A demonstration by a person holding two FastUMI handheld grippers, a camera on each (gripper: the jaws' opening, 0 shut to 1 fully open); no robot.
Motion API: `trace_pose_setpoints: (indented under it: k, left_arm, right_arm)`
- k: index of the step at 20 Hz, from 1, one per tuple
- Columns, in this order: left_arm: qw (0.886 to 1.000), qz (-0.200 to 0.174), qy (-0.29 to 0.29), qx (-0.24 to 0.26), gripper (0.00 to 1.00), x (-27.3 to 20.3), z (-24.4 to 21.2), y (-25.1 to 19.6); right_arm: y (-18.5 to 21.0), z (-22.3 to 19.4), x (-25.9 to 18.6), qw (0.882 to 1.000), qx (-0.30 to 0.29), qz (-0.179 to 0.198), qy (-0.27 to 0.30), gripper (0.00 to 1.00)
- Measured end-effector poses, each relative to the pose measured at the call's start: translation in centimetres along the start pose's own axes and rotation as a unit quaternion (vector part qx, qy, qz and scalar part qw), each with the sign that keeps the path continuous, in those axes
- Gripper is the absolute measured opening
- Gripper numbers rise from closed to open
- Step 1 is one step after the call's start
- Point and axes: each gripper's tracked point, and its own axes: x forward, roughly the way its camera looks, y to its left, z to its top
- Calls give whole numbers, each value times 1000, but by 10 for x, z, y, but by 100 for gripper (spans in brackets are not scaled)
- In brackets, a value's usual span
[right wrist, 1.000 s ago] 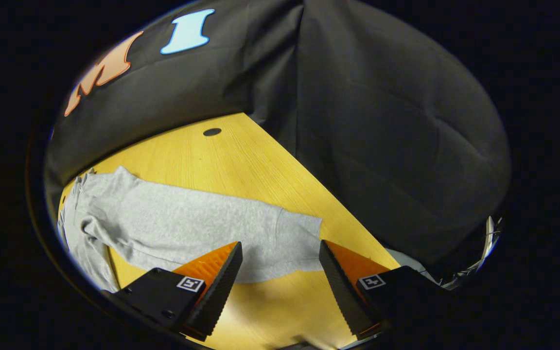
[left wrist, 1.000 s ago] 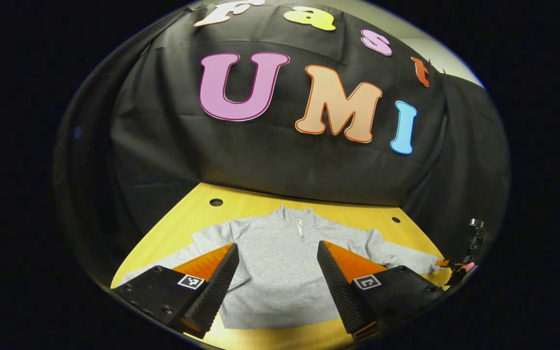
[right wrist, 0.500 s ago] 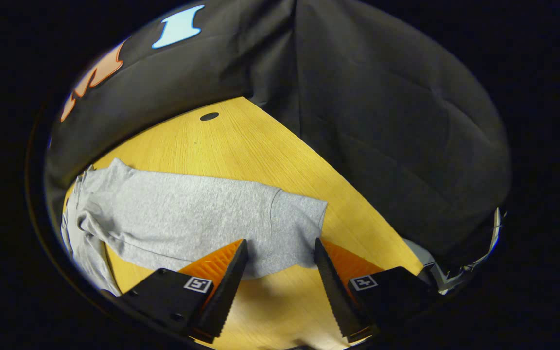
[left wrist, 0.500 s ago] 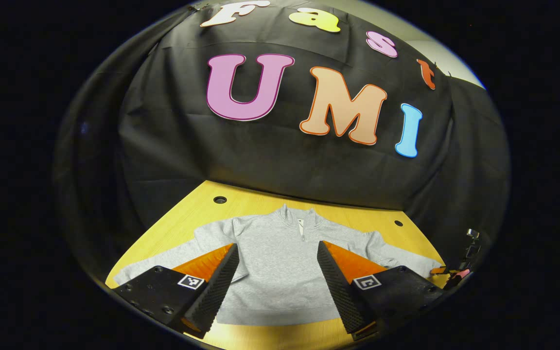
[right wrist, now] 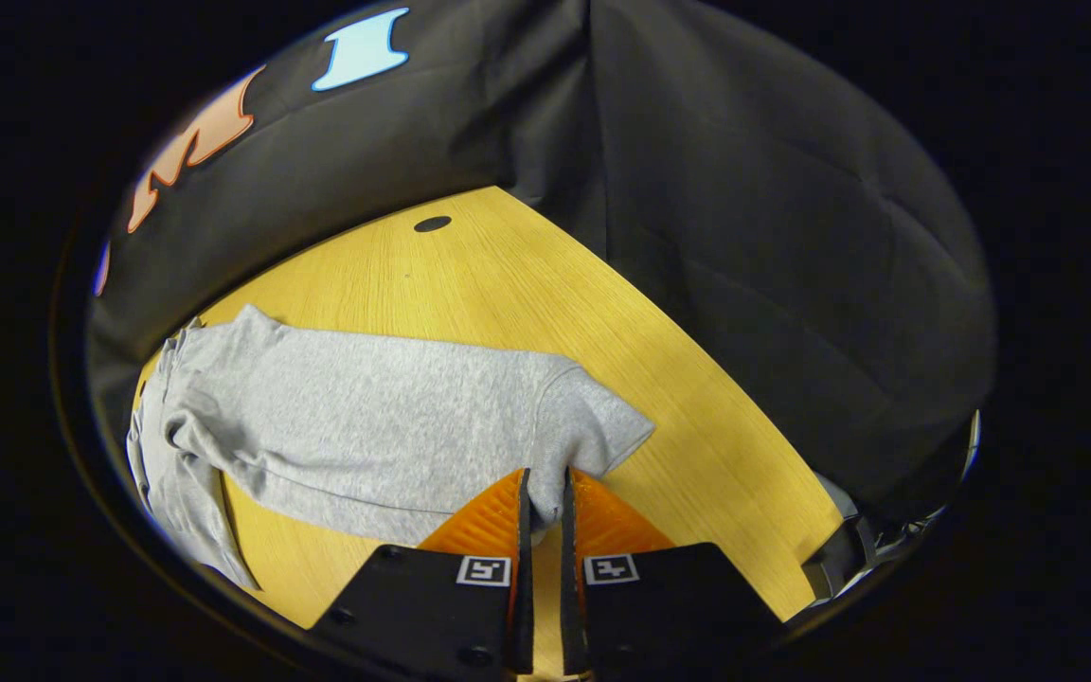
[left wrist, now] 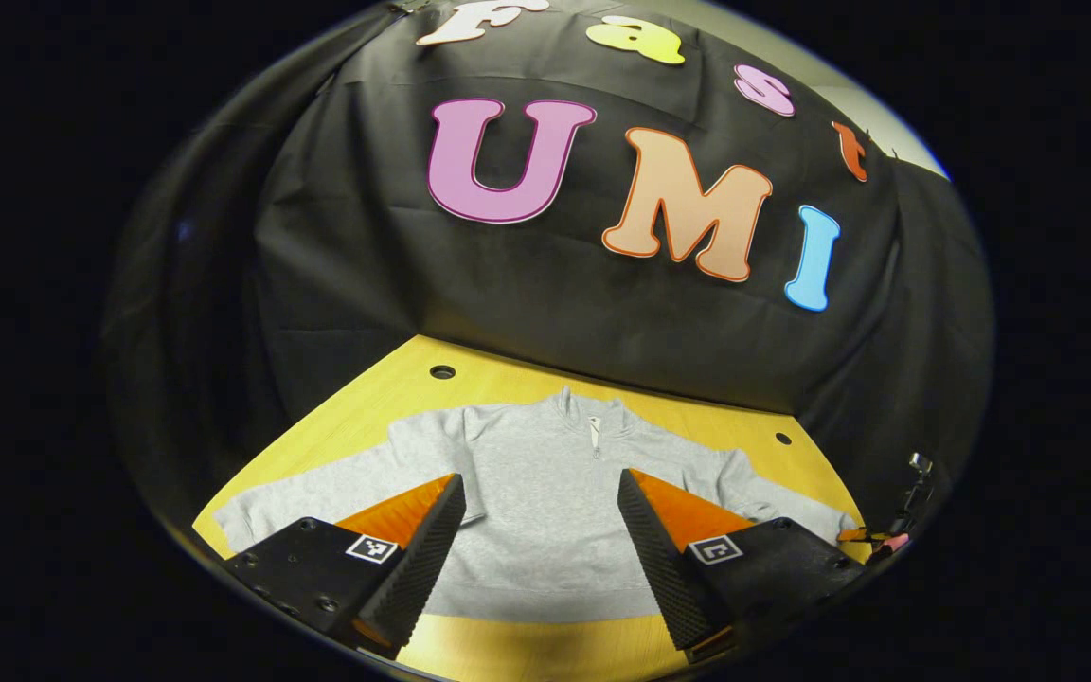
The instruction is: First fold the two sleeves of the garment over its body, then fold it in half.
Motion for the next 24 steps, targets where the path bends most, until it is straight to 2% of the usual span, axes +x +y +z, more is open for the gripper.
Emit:
trace_pose_setpoints:
  k: [5, 10, 16, 19, 24]
  left_arm:
    - [1000, -8, 7, 3, 95, 3, -3, 7]
    - [998, -41, 27, 30, 95, 11, -4, 20]
    - [993, -71, 41, 83, 95, 15, 8, 55]
    - [991, -85, 42, 90, 95, 14, 12, 66]
    - [991, -96, 39, 86, 95, 13, 15, 86]
  right_arm:
    - [3, 2, -12, 1000, 10, -9, -7, 14]
    - [31, 24, -44, 998, 31, -12, -52, 14]
    - [106, 51, -87, 994, 50, 16, -101, 14]
    - [149, 61, -112, 991, 33, 34, -123, 14]
    - [235, 77, -156, 984, 11, 85, -155, 14]
